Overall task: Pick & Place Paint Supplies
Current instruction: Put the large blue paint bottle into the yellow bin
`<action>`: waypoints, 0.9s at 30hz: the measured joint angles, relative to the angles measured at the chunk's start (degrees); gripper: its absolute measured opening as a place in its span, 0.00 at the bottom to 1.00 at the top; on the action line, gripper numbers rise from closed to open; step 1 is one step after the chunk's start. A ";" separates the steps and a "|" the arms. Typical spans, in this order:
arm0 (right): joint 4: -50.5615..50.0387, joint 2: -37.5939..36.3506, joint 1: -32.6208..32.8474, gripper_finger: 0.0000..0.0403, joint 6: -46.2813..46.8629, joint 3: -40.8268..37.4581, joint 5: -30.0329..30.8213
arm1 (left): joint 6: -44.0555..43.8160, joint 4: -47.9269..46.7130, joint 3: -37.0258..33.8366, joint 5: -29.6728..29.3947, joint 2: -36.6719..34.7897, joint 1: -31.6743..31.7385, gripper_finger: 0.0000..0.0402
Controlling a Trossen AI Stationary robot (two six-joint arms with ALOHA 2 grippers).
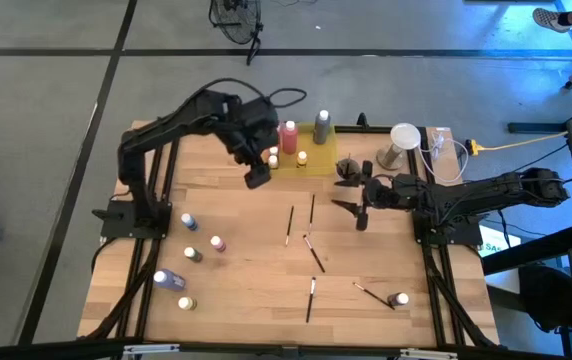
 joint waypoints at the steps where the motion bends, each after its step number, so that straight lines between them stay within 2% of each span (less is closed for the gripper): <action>1: 0.82 0.00 0.00 0.61 0.17 0.00 -0.97 | -0.65 0.00 0.00 -1.19 -0.85 -1.15 0.65; 8: 7.90 0.00 0.00 0.61 -0.40 0.00 -7.40 | -7.58 0.00 0.00 -9.63 -6.48 -11.55 0.65; 13: 10.78 0.00 0.00 0.61 -1.04 0.00 -7.60 | -17.65 0.00 0.00 -25.06 -9.73 -23.28 0.65; 15: 11.40 0.00 0.00 0.61 -1.29 0.02 -7.60 | -22.26 0.00 0.00 -28.60 -10.22 -27.75 0.65; 22: 11.90 0.00 0.00 0.61 -3.26 0.00 -7.78 | -34.00 0.00 0.00 -34.91 -9.38 -42.40 0.65; 27: 12.52 0.00 0.00 0.61 -2.90 0.02 -7.80 | -43.55 0.00 0.00 -34.60 -6.99 -49.45 0.62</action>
